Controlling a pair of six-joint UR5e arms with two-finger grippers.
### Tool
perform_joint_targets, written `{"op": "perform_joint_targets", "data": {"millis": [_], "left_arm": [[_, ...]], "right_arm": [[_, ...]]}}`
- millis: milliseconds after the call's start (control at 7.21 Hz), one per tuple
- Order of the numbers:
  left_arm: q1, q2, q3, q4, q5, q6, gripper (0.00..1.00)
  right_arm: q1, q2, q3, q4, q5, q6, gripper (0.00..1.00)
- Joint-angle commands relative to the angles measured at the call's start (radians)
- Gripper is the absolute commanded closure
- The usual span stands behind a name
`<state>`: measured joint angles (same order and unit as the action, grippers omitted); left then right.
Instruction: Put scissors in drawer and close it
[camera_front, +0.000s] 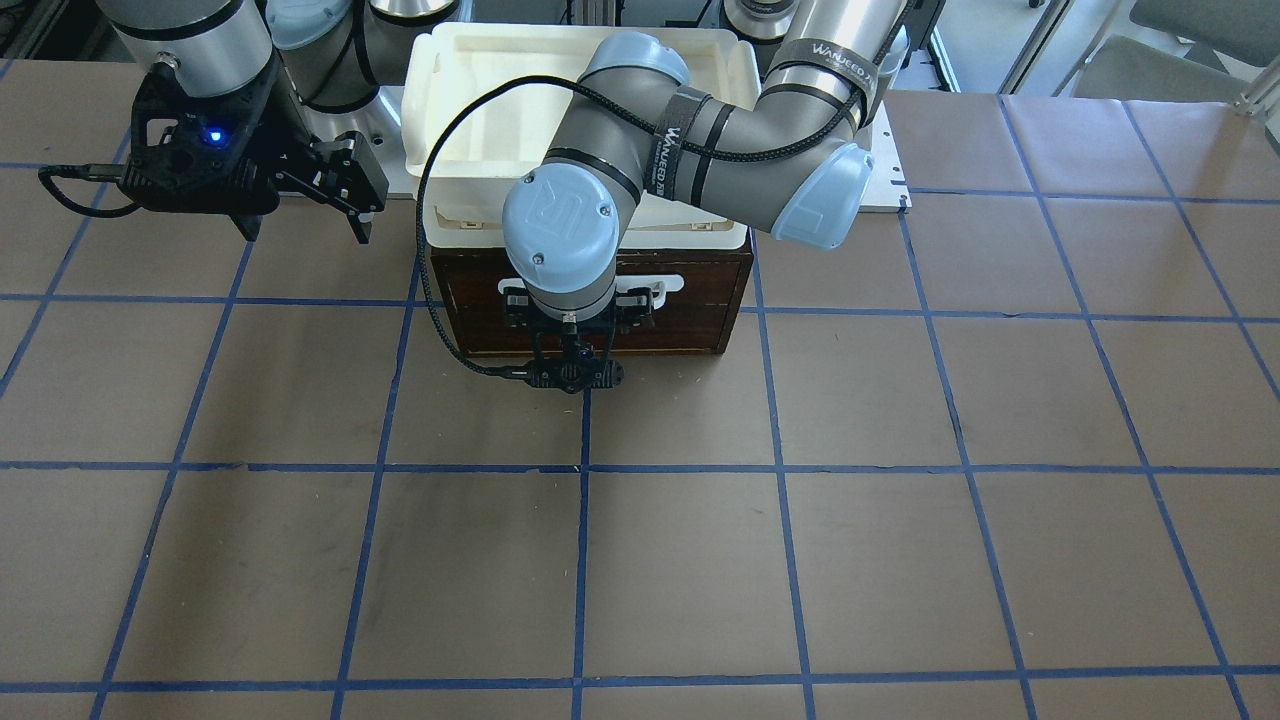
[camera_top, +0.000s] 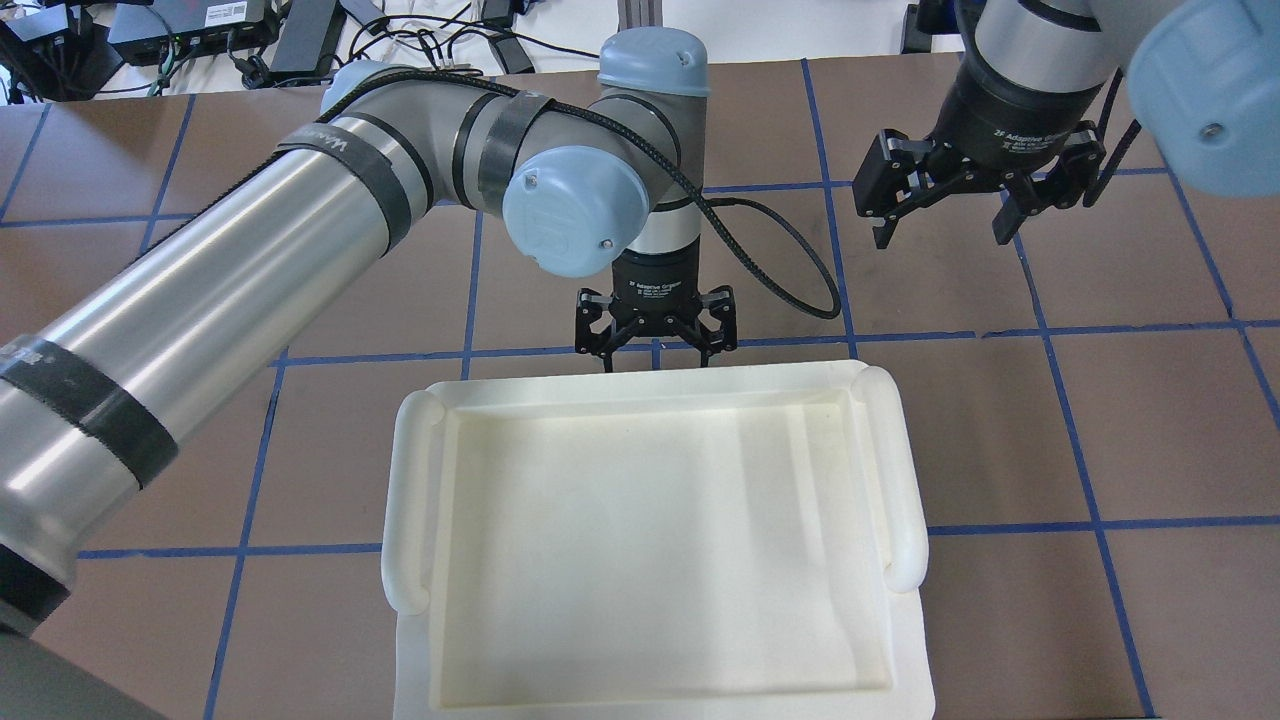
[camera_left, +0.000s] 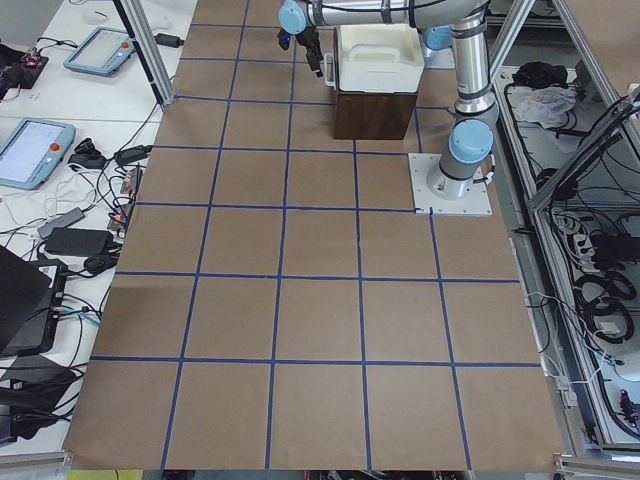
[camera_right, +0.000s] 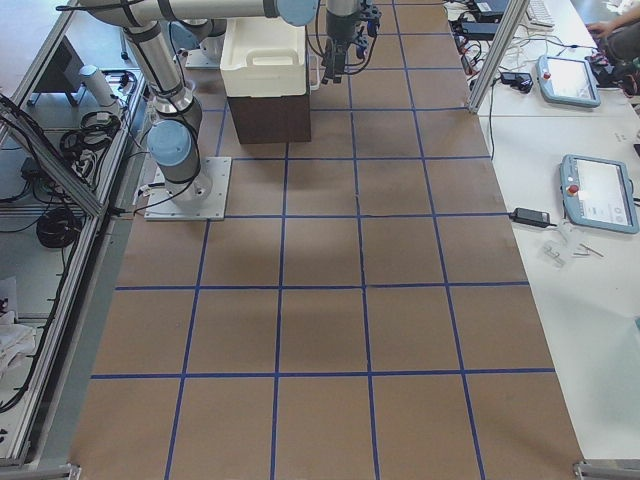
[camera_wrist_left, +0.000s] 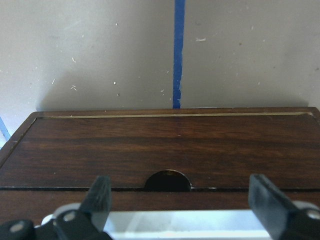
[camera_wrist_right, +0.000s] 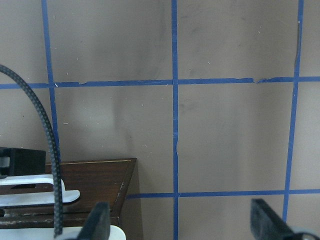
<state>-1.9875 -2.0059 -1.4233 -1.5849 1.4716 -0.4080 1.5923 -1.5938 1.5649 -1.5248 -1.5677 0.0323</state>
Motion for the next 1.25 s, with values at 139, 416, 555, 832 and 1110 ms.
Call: {"op": "perform_joint_targets", "data": {"millis": [139,416,555,832,1110], "left_arm": [[0.027,0.094,0.007,0.094,0.036,0.008,0.00],[0.026,0.206,0.004,0.088,0.042,0.011,0.00],[0.026,0.254,-0.011,0.076,0.061,0.011,0.00],[0.027,0.327,-0.031,0.060,0.073,0.017,0.00],[0.083,0.406,-0.081,0.068,0.072,0.035,0.00]], "right_arm": [[0.000,-0.005,0.003,-0.002,0.000,-0.002,0.00],[0.000,-0.005,0.003,-0.002,0.000,-0.005,0.00],[0.000,-0.005,0.003,-0.002,0.001,-0.005,0.00],[0.009,-0.020,0.001,-0.014,0.014,-0.003,0.00],[0.003,-0.059,0.001,-0.009,0.018,-0.008,0.00]]}}
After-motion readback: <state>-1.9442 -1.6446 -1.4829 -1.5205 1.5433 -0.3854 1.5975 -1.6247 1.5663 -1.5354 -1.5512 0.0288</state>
